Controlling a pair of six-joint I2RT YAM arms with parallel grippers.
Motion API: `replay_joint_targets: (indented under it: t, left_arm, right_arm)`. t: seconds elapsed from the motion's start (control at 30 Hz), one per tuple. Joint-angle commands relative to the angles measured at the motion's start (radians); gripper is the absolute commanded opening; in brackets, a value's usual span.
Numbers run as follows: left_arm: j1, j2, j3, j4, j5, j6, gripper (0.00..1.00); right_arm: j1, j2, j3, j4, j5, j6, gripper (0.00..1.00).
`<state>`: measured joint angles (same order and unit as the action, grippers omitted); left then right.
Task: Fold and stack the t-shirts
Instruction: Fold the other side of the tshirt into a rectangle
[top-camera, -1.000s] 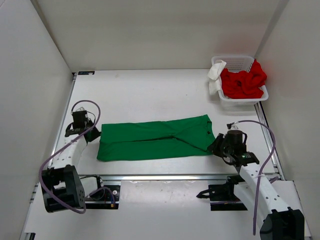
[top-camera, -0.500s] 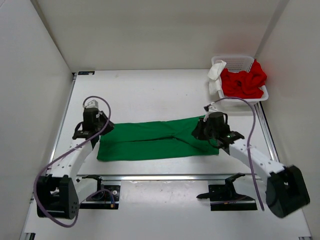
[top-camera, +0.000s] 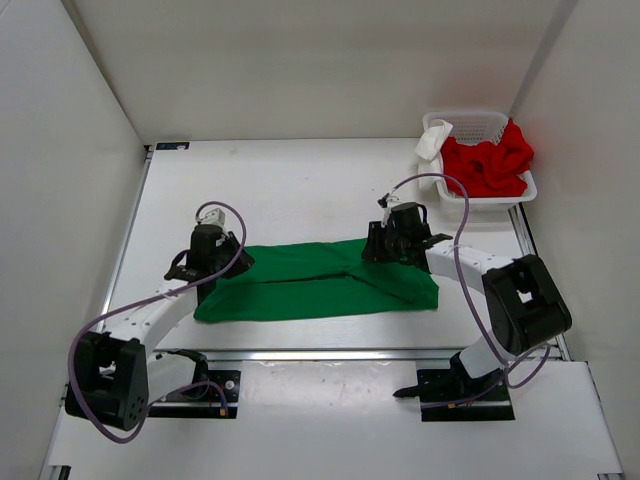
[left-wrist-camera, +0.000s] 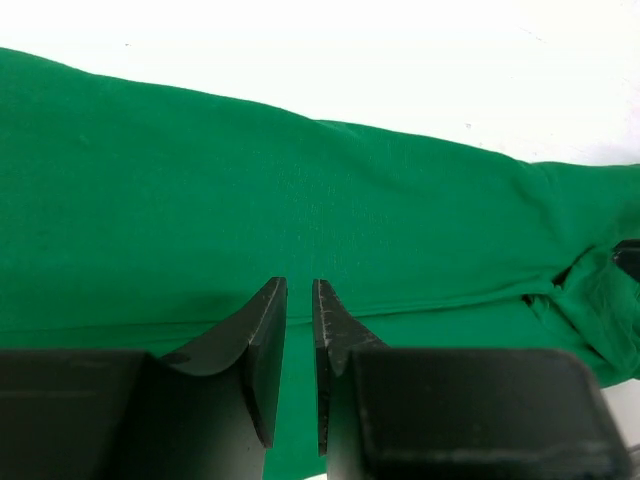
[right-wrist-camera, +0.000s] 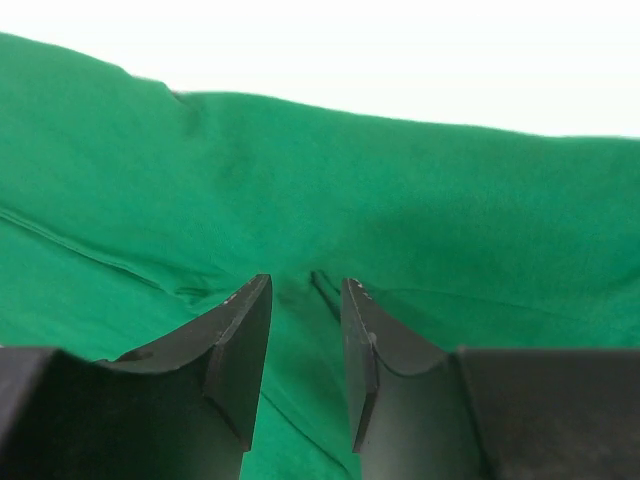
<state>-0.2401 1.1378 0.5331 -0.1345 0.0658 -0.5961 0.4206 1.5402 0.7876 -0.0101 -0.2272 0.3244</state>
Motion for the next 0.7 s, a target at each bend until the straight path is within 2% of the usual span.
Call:
replay_joint_targets:
  t: [0.0, 0.17, 0.2, 0.33, 0.43, 0.67]
  left_arm:
    - [0.008, -0.036, -0.028, 0.039, 0.009, -0.01, 0.28]
    - [0.01, -0.02, -0.038, 0.044, 0.0, 0.007, 0.27]
    - [0.002, -0.018, -0.044, 0.041, -0.012, 0.013, 0.27]
    - [-0.002, -0.013, -0.064, 0.053, -0.007, 0.007, 0.26]
    - [-0.001, -0.029, -0.073, 0.059, -0.012, 0.007, 0.27]
    - [-0.022, -0.015, -0.042, 0.068, -0.011, -0.008, 0.27]
  right_arm:
    - [0.024, 0.023, 0.022, 0.024, 0.006, -0.016, 0.32]
    - [0.05, 0.051, 0.024, 0.015, 0.035, -0.041, 0.34]
    - [0.056, 0.043, 0.019, 0.013, 0.054, -0.039, 0.32]
    - [0.052, -0.015, -0.036, 0.044, 0.045, -0.001, 0.12]
    - [0.066, -0.086, -0.088, 0.039, 0.066, 0.014, 0.02]
    - [0.142, -0.216, -0.183, -0.053, 0.126, 0.11, 0.01]
